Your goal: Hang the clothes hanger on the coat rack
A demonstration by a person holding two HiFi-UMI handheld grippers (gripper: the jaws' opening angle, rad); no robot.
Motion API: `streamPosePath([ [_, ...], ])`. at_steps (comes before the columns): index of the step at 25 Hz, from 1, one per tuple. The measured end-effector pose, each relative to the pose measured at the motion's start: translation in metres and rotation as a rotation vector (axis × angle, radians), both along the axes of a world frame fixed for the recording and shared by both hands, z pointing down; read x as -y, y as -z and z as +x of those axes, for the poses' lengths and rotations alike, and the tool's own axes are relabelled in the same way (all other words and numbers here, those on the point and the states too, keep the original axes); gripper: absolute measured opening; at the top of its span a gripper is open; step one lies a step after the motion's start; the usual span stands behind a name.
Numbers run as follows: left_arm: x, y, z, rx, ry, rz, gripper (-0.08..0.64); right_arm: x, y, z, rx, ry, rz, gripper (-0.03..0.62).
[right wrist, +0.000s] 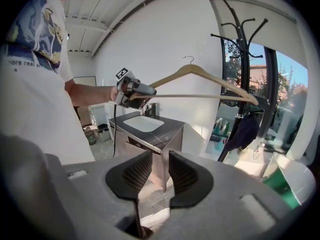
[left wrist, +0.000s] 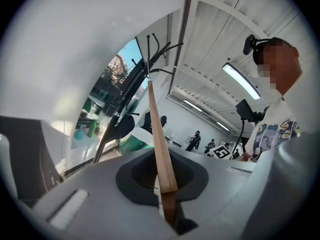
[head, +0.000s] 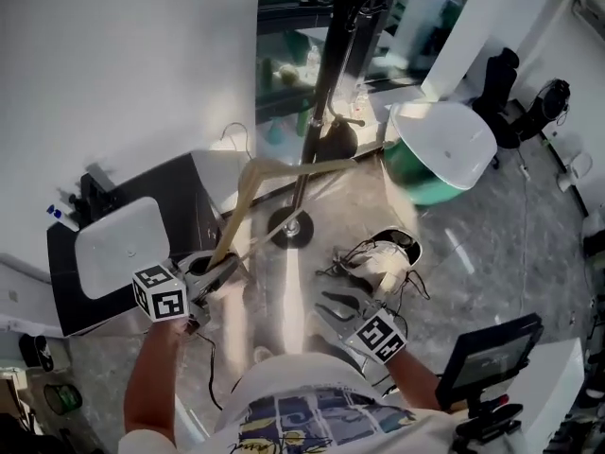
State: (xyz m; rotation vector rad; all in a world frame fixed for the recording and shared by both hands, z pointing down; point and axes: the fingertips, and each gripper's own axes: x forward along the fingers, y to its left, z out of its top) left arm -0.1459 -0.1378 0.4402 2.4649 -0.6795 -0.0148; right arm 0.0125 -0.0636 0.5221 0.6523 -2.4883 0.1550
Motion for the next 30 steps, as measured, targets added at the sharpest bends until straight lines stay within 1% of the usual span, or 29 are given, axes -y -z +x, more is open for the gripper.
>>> streamPosePath([
  [3, 0.02, 0.044, 0.039, -0.021, -0.074, 0.03, 0.006, 0.016, 0.01, 0.021, 0.022, -0.021, 0.015, 0.103],
  [6, 0.036, 0.074, 0.07, -0.019, -0.129, 0.065, 0.006, 0.025, 0.011, 0.039, 0.035, -0.046, 0.033, 0.103],
  [8, 0.047, 0.089, 0.085, -0.003, -0.159, 0.1, 0.006, 0.031, 0.009, 0.048, 0.044, -0.068, 0.047, 0.103],
  [12, 0.065, 0.113, 0.107, 0.051, -0.208, 0.164, 0.006, 0.037, 0.004, 0.066, 0.06, -0.107, 0.062, 0.103],
  [14, 0.08, 0.121, 0.117, 0.06, -0.223, 0.186, 0.006, 0.045, 0.002, 0.079, 0.065, -0.119, 0.064, 0.103],
  [18, 0.128, 0.137, 0.141, 0.07, -0.228, 0.196, 0.006, 0.075, 0.008, 0.109, 0.078, -0.132, 0.065, 0.103],
  [20, 0.149, 0.138, 0.146, 0.074, -0.226, 0.195, 0.006, 0.087, 0.008, 0.118, 0.085, -0.131, 0.067, 0.103],
  [25, 0.188, 0.13, 0.143, 0.094, -0.184, 0.204, 0.006, 0.105, 0.007, 0.131, 0.087, -0.118, 0.084, 0.103],
  [30, 0.229, 0.115, 0.142, 0.11, -0.142, 0.204, 0.006, 0.13, 0.012, 0.16, 0.082, -0.119, 0.087, 0.103],
])
